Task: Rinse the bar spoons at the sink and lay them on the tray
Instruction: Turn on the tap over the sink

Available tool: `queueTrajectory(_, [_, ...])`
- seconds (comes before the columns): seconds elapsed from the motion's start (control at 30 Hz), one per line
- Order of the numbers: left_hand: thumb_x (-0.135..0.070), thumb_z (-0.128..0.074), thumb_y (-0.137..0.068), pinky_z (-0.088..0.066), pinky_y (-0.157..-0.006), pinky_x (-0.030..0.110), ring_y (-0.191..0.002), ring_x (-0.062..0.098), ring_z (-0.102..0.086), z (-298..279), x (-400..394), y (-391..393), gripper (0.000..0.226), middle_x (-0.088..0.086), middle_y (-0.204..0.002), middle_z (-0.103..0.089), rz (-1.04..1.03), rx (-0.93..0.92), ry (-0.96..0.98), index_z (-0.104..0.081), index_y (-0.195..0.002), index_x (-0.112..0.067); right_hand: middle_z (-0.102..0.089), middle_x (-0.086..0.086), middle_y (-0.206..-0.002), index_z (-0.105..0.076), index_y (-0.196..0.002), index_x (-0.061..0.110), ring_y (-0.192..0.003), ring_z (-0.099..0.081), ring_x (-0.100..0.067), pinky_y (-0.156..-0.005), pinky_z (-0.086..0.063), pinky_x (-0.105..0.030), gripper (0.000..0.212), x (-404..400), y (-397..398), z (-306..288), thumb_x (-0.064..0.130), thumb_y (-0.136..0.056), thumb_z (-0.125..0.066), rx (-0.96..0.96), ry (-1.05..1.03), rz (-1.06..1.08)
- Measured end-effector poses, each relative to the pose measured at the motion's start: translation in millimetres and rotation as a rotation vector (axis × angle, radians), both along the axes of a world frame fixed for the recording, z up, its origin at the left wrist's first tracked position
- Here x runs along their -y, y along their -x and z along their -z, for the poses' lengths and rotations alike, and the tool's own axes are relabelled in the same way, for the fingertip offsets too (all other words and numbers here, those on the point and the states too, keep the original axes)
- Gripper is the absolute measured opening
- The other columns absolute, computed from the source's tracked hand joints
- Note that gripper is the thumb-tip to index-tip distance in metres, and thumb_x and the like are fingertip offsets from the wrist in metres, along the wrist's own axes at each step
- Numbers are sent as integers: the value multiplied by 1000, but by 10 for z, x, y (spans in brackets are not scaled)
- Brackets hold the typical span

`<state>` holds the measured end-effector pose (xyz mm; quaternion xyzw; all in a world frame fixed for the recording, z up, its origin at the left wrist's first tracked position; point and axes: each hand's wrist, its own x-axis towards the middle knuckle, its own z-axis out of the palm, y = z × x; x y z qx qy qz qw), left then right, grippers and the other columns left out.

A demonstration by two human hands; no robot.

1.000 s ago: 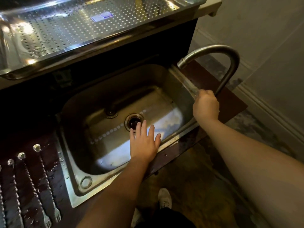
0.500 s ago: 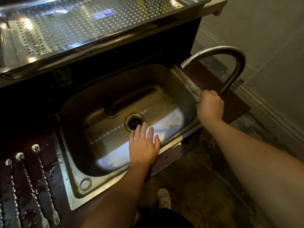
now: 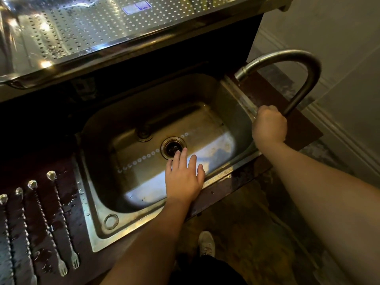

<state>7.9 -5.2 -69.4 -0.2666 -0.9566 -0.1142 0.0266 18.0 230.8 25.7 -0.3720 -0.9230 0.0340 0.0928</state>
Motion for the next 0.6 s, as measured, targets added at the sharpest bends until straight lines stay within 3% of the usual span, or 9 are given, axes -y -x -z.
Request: queueTrajectory(0.6, [-43, -36, -90, -38, -104, 45, -129, 30, -49, 23, -2, 2, 47, 12, -136, -56, -3, -22, -20, -64, -119, -19, -60, -23, -110, -59, -106, -4, -88, -64, -41, -71, -52, -43, 19, -62, 85, 32, -4, -87, -57, 81, -8, 26])
